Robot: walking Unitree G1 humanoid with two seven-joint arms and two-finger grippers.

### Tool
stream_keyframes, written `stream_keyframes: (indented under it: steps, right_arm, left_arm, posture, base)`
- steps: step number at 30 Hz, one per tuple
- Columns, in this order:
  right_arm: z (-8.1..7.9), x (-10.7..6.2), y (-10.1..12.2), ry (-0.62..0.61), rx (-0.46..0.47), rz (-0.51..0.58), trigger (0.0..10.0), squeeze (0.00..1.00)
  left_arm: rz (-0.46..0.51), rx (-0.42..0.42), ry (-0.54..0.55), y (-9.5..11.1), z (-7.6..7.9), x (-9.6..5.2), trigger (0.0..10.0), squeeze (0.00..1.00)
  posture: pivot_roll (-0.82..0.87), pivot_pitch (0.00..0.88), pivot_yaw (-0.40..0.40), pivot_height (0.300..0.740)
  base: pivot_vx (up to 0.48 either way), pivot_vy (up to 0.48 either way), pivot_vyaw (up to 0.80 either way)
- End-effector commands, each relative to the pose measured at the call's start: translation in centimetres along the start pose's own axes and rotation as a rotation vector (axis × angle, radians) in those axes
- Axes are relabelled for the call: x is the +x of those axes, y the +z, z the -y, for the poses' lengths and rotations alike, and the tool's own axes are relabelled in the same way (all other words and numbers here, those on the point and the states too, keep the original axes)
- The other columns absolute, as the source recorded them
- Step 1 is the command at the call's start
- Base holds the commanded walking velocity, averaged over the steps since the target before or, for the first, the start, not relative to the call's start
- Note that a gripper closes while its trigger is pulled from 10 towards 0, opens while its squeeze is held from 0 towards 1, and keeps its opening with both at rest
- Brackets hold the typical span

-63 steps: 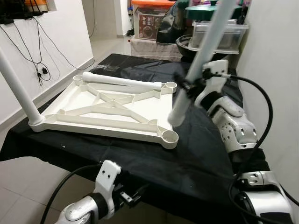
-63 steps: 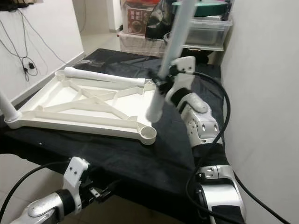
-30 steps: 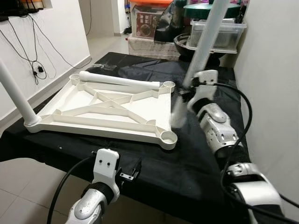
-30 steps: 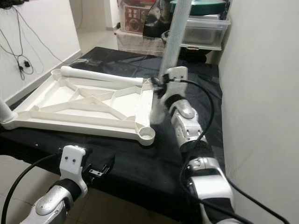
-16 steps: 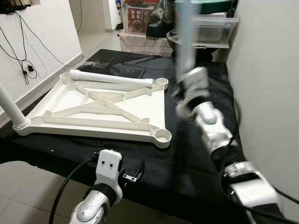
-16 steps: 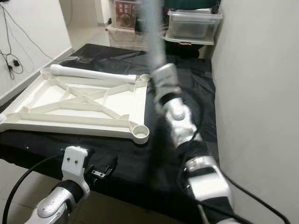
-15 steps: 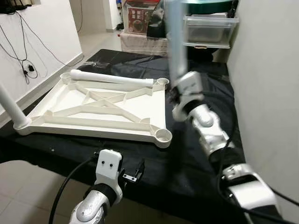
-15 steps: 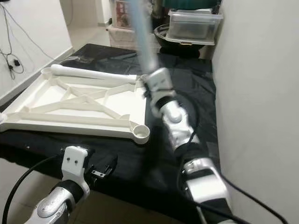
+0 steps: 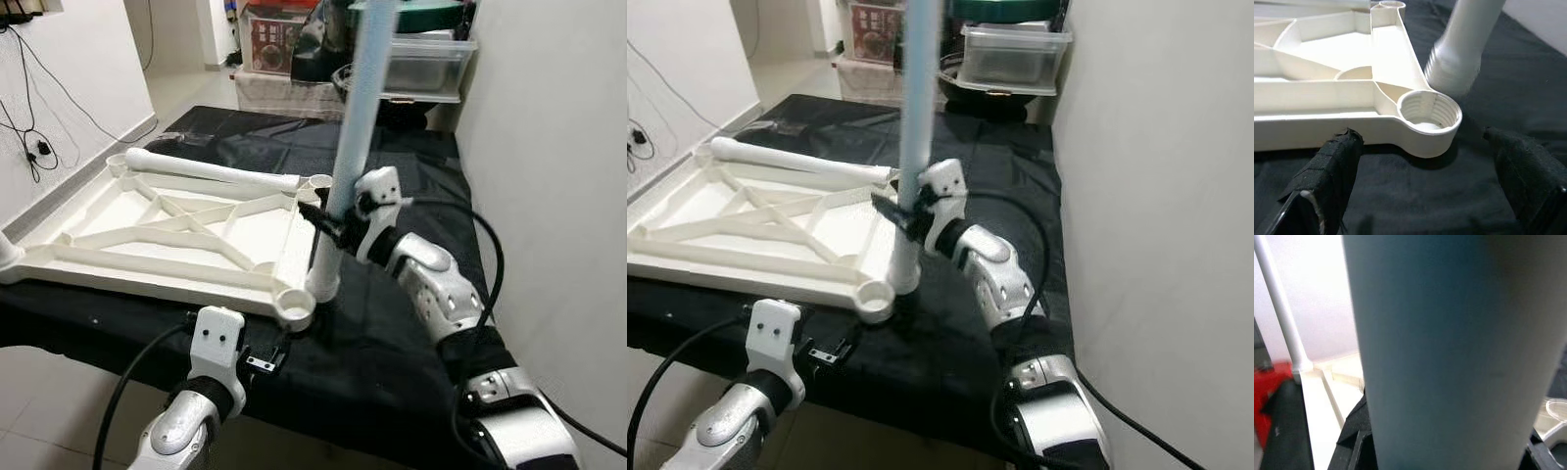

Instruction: Building children table

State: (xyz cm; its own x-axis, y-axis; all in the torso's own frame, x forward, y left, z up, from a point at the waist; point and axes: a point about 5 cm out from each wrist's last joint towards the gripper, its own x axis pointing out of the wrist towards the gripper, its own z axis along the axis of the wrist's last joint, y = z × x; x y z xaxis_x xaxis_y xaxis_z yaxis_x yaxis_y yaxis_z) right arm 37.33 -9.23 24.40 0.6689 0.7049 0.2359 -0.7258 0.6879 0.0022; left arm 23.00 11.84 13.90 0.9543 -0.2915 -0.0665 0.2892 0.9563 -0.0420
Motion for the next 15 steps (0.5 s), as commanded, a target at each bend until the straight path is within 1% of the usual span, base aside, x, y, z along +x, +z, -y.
stream_keyframes:
  steps: [1, 2, 4, 5, 7, 8, 10, 11, 12, 13, 14, 15]
  right_arm:
    - [-0.2, 0.3, 0.5, 0.011, 0.009, 0.034, 10.0, 0.00]
    - [-0.1, 0.2, 0.4, 0.004, -0.001, 0.031, 10.0, 0.00]
    - [0.4, 0.1, 0.5, -0.048, -0.069, 0.040, 10.0, 0.00]
    - [1.2, 0.0, 1.1, -0.098, -0.062, 0.059, 10.0, 0.00]
    - [1.2, 0.0, 1.1, -0.098, -0.062, 0.059, 10.0, 0.00]
    - [1.7, 0.0, 1.5, -0.132, -0.050, 0.073, 10.0, 0.00]
    - [1.7, 0.0, 1.5, -0.132, -0.050, 0.073, 10.0, 0.00]
    - [2.1, -0.1, 2.1, -0.125, -0.011, 0.088, 10.0, 0.00]
    - [2.2, -0.2, 2.5, -0.076, 0.044, 0.096, 10.0, 0.00]
    - [2.2, -0.2, 2.5, -0.076, 0.044, 0.096, 10.0, 0.00]
    - [2.0, -0.2, 2.6, -0.006, 0.095, 0.096, 10.0, 0.00]
    - [2.0, -0.2, 2.6, -0.006, 0.095, 0.096, 10.0, 0.00]
  left_arm:
    - [-0.016, -0.003, 0.002, -0.5, 0.0, 0.0, 10.0, 0.00]
    - [-0.018, -0.004, 0.002, -0.5, 0.0, 0.0, 10.0, 0.00]
    - [-0.020, -0.001, 0.001, -0.5, 0.1, 0.0, 10.0, 0.00]
    - [-0.022, -0.003, -0.006, -0.6, 0.2, -0.1, 10.0, 0.00]
    - [-0.022, -0.003, -0.006, -0.6, 0.2, -0.1, 10.0, 0.00]
    - [-0.023, -0.005, -0.011, -0.6, 0.3, -0.2, 10.0, 0.00]
    - [-0.023, -0.005, -0.011, -0.6, 0.3, -0.2, 10.0, 0.00]
    - [-0.025, -0.007, -0.017, -0.7, 0.4, -0.3, 10.0, 0.00]
    - [-0.031, -0.008, -0.029, -0.8, 0.7, -0.6, 10.0, 0.00]
    - [-0.031, -0.008, -0.029, -0.8, 0.7, -0.6, 10.0, 0.00]
    - [-0.037, -0.010, -0.039, -1.0, 1.0, -0.9, 10.0, 0.00]
    - [-0.037, -0.010, -0.039, -1.0, 1.0, -0.9, 10.0, 0.00]
  posture:
    - [0.06, 0.079, -0.051, 0.740]
    - [0.06, 0.079, -0.051, 0.740]
    - [0.06, 0.077, -0.050, 0.740]
    - [0.06, 0.075, -0.050, 0.740]
    - [0.06, 0.075, -0.050, 0.740]
    - [0.06, 0.073, -0.051, 0.740]
    - [0.06, 0.073, -0.051, 0.740]
    - [0.06, 0.074, -0.050, 0.740]
    - [0.06, 0.072, -0.051, 0.740]
    - [0.06, 0.072, -0.051, 0.740]
    - [0.06, 0.074, -0.050, 0.740]
    - [0.06, 0.074, -0.050, 0.740]
  base:
    - [0.000, 0.000, 0.00]
    - [0.000, 0.000, 0.00]
    - [0.000, 0.000, 0.00]
    - [0.000, 0.000, 0.00]
    - [0.000, 0.000, 0.00]
    - [0.000, 0.000, 0.00]
    - [0.000, 0.000, 0.00]
    - [0.000, 0.000, 0.00]
    - [0.000, 0.000, 0.00]
    - [0.000, 0.000, 0.00]
    - [0.000, 0.000, 0.00]
    - [0.000, 0.000, 0.00]
